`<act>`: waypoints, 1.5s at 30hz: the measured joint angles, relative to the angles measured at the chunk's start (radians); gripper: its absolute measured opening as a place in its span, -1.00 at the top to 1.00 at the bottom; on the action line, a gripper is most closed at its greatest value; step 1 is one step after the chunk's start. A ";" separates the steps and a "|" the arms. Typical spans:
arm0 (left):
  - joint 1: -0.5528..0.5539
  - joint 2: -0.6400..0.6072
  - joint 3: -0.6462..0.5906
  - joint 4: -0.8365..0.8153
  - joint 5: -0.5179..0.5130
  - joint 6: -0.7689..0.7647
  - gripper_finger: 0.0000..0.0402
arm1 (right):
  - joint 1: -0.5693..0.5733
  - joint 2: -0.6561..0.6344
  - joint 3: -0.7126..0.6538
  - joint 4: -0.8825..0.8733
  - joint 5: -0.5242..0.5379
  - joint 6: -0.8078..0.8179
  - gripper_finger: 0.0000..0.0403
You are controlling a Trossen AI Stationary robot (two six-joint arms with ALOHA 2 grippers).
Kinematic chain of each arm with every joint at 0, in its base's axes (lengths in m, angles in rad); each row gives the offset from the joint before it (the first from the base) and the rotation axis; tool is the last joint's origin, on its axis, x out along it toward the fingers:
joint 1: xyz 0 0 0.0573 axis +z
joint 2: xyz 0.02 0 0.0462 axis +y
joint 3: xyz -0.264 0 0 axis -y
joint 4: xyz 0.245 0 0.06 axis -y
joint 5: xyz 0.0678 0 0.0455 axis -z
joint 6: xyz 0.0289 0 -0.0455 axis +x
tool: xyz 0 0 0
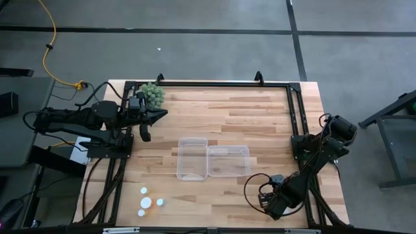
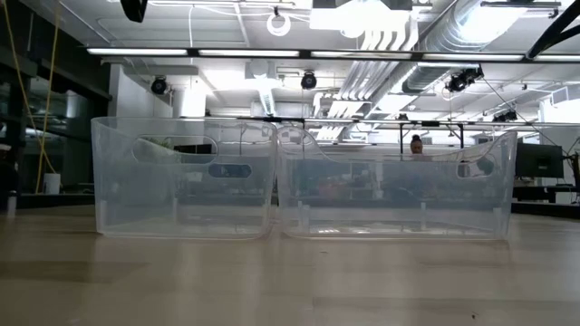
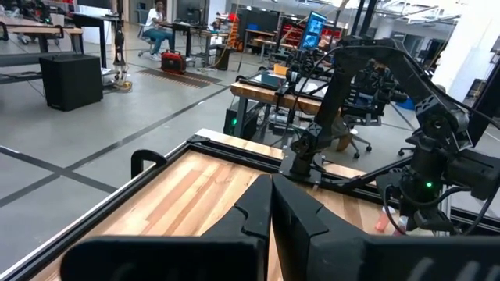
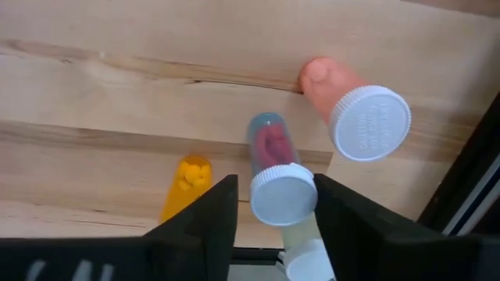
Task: Pick and place medicine bottles into bin by pill shape (circle, oval)
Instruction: Put the top right blue pill bottle into the right transparent bin
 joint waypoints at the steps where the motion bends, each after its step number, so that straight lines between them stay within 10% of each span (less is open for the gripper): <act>1: 0.000 0.000 0.000 0.000 0.000 0.000 1.00 | 0.000 0.000 0.000 0.000 0.000 -0.001 0.26; 45: 0.000 0.000 0.000 0.000 -0.004 0.000 1.00 | 0.000 -0.008 0.001 0.018 -0.008 -0.013 0.50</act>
